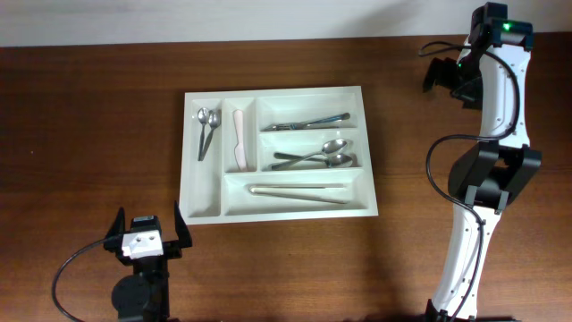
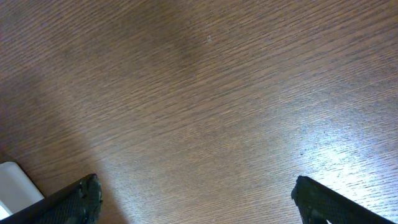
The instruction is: Pack container
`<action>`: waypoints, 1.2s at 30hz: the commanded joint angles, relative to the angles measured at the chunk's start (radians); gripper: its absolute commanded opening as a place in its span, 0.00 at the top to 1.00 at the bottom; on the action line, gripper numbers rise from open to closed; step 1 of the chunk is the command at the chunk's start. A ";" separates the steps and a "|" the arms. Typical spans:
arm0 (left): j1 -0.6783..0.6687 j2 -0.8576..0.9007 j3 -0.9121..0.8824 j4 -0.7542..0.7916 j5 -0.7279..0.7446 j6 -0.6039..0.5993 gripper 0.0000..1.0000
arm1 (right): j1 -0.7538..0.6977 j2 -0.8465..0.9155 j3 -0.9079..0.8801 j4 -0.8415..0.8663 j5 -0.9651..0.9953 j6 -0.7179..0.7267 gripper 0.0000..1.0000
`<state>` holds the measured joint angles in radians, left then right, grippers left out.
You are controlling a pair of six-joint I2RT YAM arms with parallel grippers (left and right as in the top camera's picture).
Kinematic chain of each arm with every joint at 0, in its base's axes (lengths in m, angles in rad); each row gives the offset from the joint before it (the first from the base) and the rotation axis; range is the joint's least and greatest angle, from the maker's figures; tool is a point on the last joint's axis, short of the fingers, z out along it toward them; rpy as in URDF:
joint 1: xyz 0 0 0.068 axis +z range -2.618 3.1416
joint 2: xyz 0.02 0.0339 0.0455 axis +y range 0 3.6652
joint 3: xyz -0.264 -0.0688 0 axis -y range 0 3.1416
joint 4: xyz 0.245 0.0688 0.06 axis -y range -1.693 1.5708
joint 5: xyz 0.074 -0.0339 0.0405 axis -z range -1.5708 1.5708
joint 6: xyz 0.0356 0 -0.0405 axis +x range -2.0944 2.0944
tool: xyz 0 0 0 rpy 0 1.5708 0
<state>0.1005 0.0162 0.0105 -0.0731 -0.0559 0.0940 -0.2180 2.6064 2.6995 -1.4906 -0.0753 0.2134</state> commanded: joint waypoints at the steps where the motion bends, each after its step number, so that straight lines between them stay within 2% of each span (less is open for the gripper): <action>1: 0.005 -0.011 -0.002 -0.007 0.015 0.010 0.01 | 0.002 0.003 0.018 0.000 0.002 0.013 0.01; 36: 0.005 -0.011 -0.002 -0.007 0.015 0.010 0.01 | 0.018 0.003 0.006 0.012 0.007 0.013 0.01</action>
<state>0.1005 0.0166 0.0105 -0.0734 -0.0559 0.0940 -0.2161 2.6064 2.6995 -1.4864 -0.0753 0.2138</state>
